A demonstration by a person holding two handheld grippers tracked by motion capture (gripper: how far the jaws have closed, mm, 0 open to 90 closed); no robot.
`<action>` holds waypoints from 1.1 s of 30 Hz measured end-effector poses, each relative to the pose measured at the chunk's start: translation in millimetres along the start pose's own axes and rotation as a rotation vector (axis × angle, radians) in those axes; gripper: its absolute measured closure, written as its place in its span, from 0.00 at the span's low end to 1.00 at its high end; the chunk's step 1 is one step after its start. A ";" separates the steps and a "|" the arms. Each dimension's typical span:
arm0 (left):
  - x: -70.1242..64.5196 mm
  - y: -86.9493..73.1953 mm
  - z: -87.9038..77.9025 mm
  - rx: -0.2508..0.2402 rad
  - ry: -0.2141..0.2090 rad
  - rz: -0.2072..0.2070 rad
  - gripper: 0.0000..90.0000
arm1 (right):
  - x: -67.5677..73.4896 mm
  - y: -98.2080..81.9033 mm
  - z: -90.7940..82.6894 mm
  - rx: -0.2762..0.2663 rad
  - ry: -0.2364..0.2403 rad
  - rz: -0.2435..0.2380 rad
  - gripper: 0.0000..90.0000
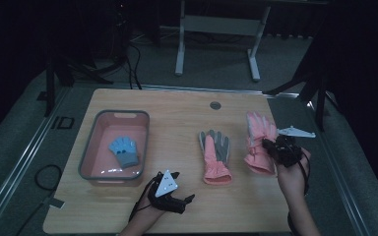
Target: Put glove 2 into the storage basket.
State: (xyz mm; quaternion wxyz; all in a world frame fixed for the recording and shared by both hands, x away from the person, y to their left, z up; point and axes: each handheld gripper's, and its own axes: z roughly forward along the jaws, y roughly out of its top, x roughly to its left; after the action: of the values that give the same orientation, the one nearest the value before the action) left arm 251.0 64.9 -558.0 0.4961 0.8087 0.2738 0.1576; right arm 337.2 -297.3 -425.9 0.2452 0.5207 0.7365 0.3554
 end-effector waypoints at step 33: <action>-1.4 0.1 0.1 0.013 0.001 0.008 0.10 | 104.7 -3.7 50.5 0.103 0.083 -0.023 0.99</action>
State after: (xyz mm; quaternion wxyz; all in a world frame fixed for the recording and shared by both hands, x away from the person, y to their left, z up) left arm 249.9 64.0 -557.9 0.4901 0.8130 0.2719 0.1579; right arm 336.6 -185.9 -459.6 0.1912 0.5089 0.7694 0.3353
